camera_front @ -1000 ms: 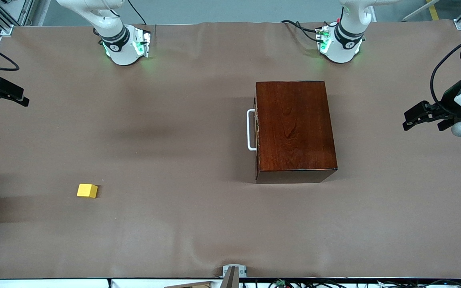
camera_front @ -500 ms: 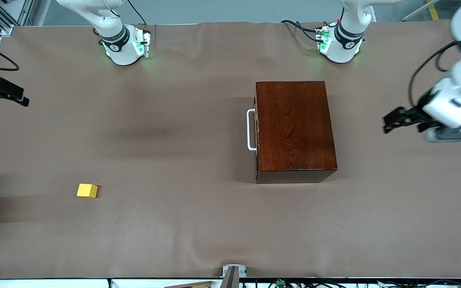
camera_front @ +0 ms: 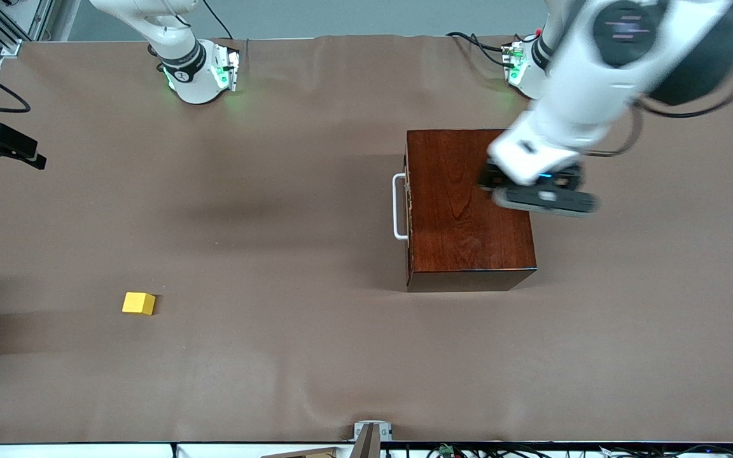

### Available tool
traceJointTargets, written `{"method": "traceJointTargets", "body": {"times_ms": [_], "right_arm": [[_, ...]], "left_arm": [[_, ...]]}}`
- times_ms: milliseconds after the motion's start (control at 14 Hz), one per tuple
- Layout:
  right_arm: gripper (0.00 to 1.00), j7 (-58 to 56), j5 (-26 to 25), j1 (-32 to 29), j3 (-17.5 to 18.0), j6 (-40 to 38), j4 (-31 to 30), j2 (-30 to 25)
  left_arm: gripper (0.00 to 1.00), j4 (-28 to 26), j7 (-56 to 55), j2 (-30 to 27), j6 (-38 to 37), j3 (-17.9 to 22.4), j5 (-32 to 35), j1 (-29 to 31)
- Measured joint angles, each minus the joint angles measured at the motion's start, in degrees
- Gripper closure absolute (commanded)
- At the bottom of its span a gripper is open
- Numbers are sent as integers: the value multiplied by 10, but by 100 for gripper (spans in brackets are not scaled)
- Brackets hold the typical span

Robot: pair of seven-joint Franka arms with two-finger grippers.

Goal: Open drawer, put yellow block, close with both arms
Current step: 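Reach the left gripper to the white drawer handle of the wooden box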

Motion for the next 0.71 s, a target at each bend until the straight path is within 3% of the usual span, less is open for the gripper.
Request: {"method": "traceJointTargets", "body": {"times_ms": [500, 714], "right_arm": [[0, 0, -1, 7, 0, 30, 6, -1], [0, 0, -1, -13, -6, 37, 7, -1]], "left_arm": [[0, 77, -227, 124, 0, 6, 14, -147], [0, 105, -283, 179, 10, 29, 17, -194]]}}
